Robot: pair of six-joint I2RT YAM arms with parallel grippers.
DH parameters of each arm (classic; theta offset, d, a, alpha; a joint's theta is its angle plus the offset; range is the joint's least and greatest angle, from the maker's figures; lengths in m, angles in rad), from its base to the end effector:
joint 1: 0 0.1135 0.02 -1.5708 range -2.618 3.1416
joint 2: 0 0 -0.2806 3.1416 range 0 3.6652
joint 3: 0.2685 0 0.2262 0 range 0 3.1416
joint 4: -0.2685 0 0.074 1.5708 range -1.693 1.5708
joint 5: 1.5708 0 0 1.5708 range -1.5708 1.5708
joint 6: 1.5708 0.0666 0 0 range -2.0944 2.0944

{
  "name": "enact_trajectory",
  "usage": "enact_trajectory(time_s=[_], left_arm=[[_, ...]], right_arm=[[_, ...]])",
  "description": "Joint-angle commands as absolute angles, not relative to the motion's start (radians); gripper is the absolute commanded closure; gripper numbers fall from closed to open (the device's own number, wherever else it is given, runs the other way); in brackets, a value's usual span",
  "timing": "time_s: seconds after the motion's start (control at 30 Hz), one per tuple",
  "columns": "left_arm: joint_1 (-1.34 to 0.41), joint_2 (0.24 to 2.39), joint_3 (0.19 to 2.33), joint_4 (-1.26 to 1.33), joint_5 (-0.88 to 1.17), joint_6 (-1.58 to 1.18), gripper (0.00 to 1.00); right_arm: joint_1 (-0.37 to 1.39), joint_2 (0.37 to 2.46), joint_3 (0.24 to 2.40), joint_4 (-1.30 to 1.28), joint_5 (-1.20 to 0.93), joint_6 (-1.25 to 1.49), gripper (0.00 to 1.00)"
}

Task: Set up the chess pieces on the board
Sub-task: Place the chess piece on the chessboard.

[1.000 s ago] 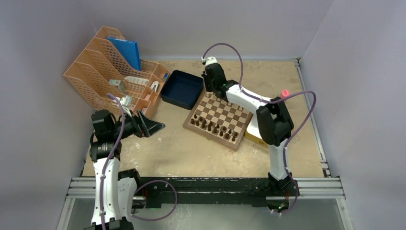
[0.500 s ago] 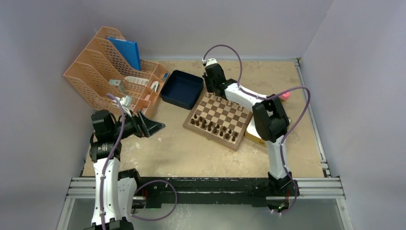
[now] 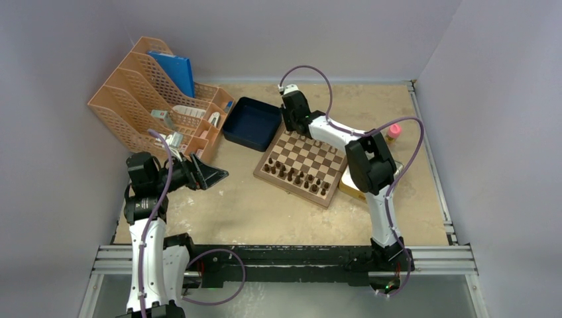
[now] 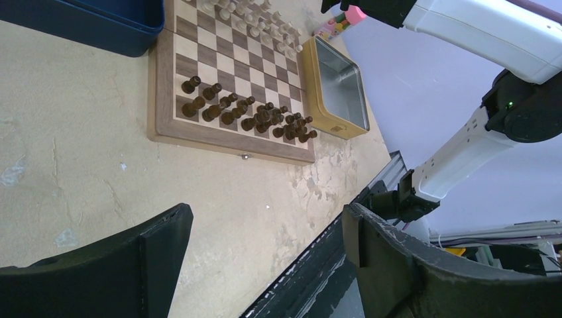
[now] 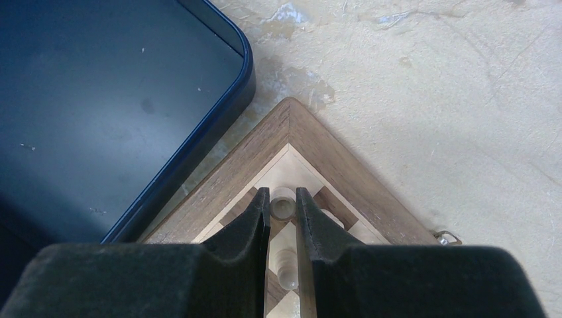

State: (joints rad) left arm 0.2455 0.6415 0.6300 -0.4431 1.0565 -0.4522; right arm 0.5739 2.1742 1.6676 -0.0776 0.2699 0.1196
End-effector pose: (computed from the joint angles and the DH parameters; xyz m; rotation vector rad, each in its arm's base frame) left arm 0.1207 -0.0295 0.2920 0.0010 1.9627 -1.1892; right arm 0.4416 0.2643 0.2150 -0.3278 2.1081 0.1171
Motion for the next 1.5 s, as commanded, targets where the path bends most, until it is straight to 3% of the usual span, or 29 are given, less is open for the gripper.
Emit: enact_trajectory(time_s=[0.0, 0.77, 1.1, 1.47], left_arm=[[0.242, 0.627, 0.667, -0.428, 1.05, -0.43, 0.16], [0.242, 0.632, 0.666, -0.42, 1.042, -0.433, 0.16], [0.242, 0.637, 0.667, -0.419, 1.039, -0.435, 0.15], [0.242, 0.645, 0.707, -0.417, 1.027, -0.446, 0.15]], right_arm=[[0.569, 2.174, 1.7, -0.059, 0.28, 0.12, 0.88], [0.554, 2.209, 1.706, -0.035, 0.245, 0.122, 0.84], [0.554, 2.183, 1.722, -0.041, 0.223, 0.137, 0.62], [0.555, 2.142, 1.89, -0.15, 0.244, 0.114, 0.44]])
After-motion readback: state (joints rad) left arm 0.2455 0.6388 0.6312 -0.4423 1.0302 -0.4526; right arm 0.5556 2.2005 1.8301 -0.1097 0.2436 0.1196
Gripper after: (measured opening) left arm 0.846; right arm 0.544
